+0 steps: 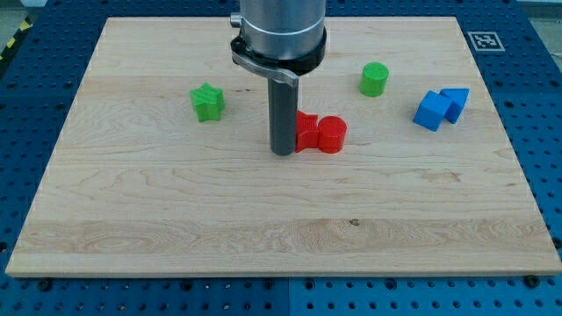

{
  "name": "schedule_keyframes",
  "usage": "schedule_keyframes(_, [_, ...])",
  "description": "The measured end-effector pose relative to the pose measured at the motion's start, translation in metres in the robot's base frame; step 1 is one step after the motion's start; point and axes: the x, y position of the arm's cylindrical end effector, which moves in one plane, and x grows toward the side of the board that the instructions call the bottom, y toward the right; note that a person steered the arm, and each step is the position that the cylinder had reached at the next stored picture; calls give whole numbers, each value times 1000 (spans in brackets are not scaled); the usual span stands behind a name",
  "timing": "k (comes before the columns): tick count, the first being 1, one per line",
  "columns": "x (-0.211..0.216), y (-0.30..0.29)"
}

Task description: Slide the green circle towards the center

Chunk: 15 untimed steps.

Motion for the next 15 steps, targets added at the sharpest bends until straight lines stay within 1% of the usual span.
schedule_keyframes(1, [30, 36])
schedule_keyframes(2, [31, 119])
schedule_keyframes(3, [18, 172])
schedule_keyframes(6, [-40, 160])
schedule_keyframes(7, [-44, 152])
schedule_keyframes(8, [-75, 151])
schedule_keyframes(11, [-126, 189])
schedule_keyframes(12, [-133, 183])
schedule_keyframes(14, [-130, 121])
schedule_keyframes(15, [-130, 101])
